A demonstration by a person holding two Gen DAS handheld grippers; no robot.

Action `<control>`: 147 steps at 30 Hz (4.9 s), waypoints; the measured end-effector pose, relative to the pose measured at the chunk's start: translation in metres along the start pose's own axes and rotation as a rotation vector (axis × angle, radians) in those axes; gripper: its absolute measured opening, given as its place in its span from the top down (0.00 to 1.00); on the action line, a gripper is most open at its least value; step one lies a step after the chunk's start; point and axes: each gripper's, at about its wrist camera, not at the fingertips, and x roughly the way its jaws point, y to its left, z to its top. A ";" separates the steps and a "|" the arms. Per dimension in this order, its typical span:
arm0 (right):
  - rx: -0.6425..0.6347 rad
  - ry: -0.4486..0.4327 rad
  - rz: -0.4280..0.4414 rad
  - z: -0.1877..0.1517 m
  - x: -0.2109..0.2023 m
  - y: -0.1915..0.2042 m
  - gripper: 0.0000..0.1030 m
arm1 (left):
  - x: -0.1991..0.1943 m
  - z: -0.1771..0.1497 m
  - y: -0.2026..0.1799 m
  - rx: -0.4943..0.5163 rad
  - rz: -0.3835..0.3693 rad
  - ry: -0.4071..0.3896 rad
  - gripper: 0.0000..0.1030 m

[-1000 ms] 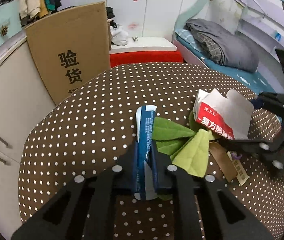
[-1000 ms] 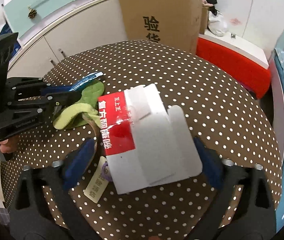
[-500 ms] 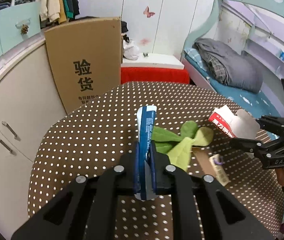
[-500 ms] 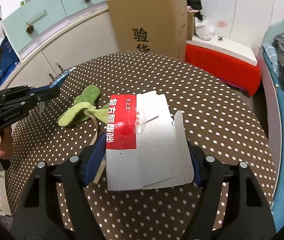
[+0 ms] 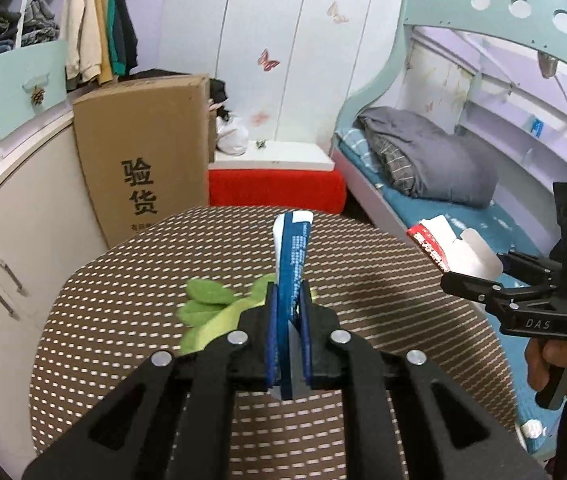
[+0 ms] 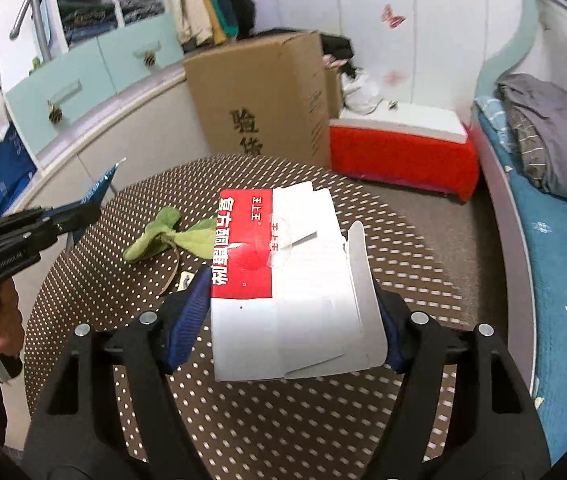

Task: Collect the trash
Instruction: 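Grasp the blue toothpaste tube with the left tool while the right tool grasps the red-white box, then carry the tube and box over the wastebasket and open both tools to drop them, then move both tools back over the table toward the green cloth and tag, then grasp the green cloth with the right tool while the left tool grasps the purple-ring tag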

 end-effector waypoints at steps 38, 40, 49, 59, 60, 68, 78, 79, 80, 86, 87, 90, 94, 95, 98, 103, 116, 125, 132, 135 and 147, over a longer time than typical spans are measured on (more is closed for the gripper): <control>0.609 -0.176 -0.243 -0.129 -0.143 -0.289 0.32 | 0.139 0.004 -0.351 0.238 -0.294 0.186 0.91; 0.633 -0.151 -0.236 -0.139 -0.131 -0.298 0.31 | 0.157 -0.003 -0.360 0.251 -0.289 0.223 0.91; 0.730 -0.066 -0.199 -0.166 -0.085 -0.330 0.31 | 0.222 -0.029 -0.385 0.309 -0.256 0.375 0.90; 0.940 0.030 -0.100 -0.208 -0.022 -0.365 0.09 | 0.281 -0.045 -0.400 0.351 -0.162 0.503 0.15; 0.970 0.058 -0.105 -0.217 -0.014 -0.369 0.09 | 0.284 -0.046 -0.398 0.346 -0.149 0.511 0.13; 1.002 0.089 -0.140 -0.233 -0.018 -0.367 0.06 | 0.271 -0.036 -0.385 0.295 -0.135 0.469 0.11; 0.928 0.029 -0.201 -0.203 -0.058 -0.342 0.06 | 0.215 -0.016 -0.370 0.282 -0.172 0.371 0.10; 0.918 0.021 -0.205 -0.199 -0.061 -0.337 0.06 | 0.211 -0.014 -0.367 0.280 -0.174 0.362 0.10; 0.901 0.012 -0.212 -0.192 -0.067 -0.330 0.06 | 0.204 -0.012 -0.365 0.279 -0.177 0.351 0.10; 0.814 -0.027 -0.230 -0.160 -0.088 -0.296 0.06 | 0.165 0.002 -0.338 0.244 -0.179 0.281 0.09; 0.792 -0.037 -0.232 -0.152 -0.093 -0.286 0.06 | 0.158 0.004 -0.331 0.235 -0.177 0.273 0.09; 0.746 -0.056 -0.243 -0.137 -0.103 -0.266 0.06 | 0.141 0.009 -0.315 0.215 -0.172 0.247 0.09; 0.667 -0.071 -0.287 -0.114 -0.114 -0.232 0.06 | 0.115 0.015 -0.292 0.190 -0.163 0.203 0.09; 0.645 -0.075 -0.292 -0.108 -0.116 -0.223 0.06 | 0.110 0.017 -0.286 0.183 -0.160 0.193 0.09; 0.558 -0.096 -0.315 -0.088 -0.123 -0.189 0.06 | 0.090 0.021 -0.268 0.154 -0.157 0.158 0.09; 0.449 -0.116 -0.346 -0.065 -0.129 -0.143 0.06 | 0.058 0.025 -0.233 0.117 -0.141 0.106 0.08; 0.249 -0.164 -0.351 -0.025 -0.135 -0.054 0.06 | -0.001 0.029 -0.146 0.002 -0.069 0.010 0.07; 0.149 -0.181 -0.335 -0.005 -0.127 -0.007 0.06 | -0.026 0.022 -0.094 -0.065 -0.024 -0.024 0.07; 0.067 -0.173 -0.322 0.010 -0.111 0.034 0.06 | -0.039 0.013 -0.055 -0.116 0.015 -0.041 0.07; 0.034 -0.160 -0.307 0.015 -0.099 0.050 0.06 | -0.042 0.007 -0.035 -0.139 0.037 -0.039 0.07; -0.059 0.051 -0.160 0.008 0.013 0.098 0.06 | -0.023 -0.048 0.069 -0.272 0.185 0.056 0.07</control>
